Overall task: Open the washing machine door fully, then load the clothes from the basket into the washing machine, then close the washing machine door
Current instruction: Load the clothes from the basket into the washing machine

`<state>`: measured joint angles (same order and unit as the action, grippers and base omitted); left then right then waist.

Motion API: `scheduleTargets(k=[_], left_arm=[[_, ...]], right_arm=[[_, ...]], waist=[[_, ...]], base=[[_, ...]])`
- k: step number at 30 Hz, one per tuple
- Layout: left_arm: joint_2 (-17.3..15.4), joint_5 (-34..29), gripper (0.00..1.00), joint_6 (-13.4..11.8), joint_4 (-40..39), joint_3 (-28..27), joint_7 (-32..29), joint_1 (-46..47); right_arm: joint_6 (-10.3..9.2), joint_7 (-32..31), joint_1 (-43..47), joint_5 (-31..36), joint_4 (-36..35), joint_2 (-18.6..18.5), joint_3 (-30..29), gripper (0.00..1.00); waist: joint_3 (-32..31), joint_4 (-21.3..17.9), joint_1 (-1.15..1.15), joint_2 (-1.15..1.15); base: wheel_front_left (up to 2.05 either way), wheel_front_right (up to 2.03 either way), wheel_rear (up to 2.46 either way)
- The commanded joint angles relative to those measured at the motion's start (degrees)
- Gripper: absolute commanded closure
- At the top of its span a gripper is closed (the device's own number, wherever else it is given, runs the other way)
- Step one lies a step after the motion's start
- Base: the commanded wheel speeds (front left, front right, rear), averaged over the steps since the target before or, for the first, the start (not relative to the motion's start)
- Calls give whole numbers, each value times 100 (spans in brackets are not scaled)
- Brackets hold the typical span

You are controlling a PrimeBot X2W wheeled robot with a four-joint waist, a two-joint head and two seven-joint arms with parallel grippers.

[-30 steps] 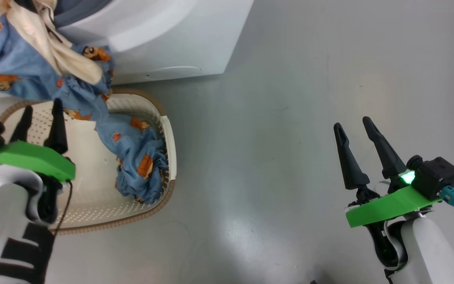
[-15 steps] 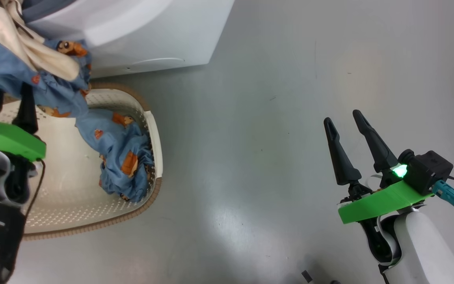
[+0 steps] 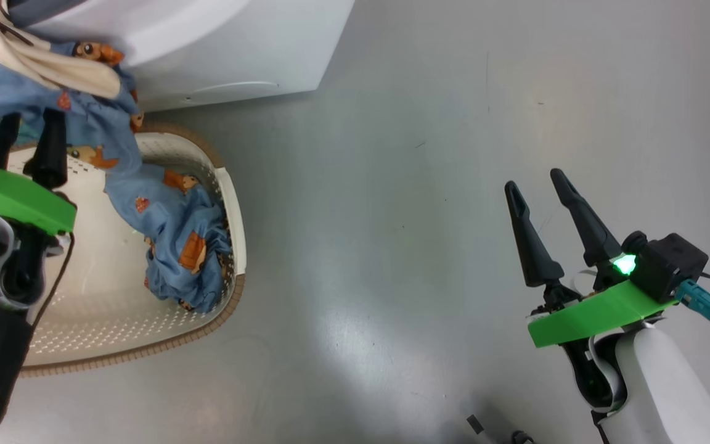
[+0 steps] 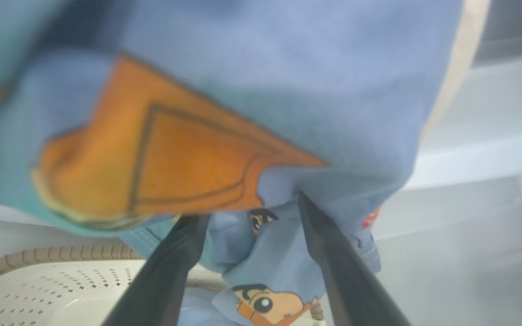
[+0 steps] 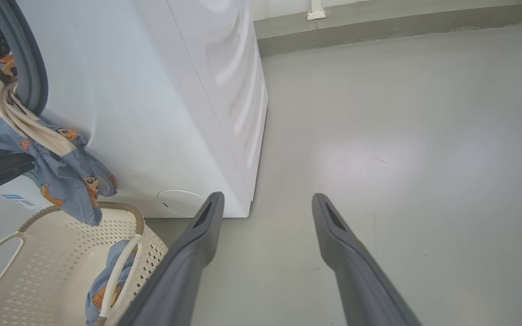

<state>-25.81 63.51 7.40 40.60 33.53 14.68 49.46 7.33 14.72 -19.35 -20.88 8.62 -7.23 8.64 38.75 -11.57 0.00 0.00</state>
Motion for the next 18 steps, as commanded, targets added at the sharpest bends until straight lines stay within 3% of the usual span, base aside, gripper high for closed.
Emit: scheduleTargets(k=[1, 4, 7, 9, 11, 18], left_arm=[[-304, 106, 0, 9, -138, -100, 32, 157], [-330, 152, 0, 9, -147, -82, 32, 233], [-353, 210, 55, 9, -154, -91, 32, 307], [-367, 228, 72, 9, -153, -87, 32, 345], [-375, 239, 98, 9, -168, -89, 32, 376], [-351, 255, 100, 9, -301, -230, 32, 376]], right_arm=[[16, 28, 5, 34, -141, 0, 128, 0], [16, 28, -22, 38, -149, 3, 143, 0], [16, 28, -34, 42, -163, 8, 150, 0], [16, 28, -38, 44, -167, 9, 154, 0], [16, 28, -41, 44, -169, 10, 150, 0], [16, 28, -37, 51, -180, 19, 92, 0]], waist=[[17, -1, 0, 0], [32, -11, 0, 0], [49, -22, 0, 0], [58, -28, 0, 0], [67, -31, 0, 0], [91, 3, 0, 0]], base=[[0, 0, 0], [0, 0, 0], [0, 0, 0], [0, 0, 0], [0, 0, 0], [0, 0, 0]])
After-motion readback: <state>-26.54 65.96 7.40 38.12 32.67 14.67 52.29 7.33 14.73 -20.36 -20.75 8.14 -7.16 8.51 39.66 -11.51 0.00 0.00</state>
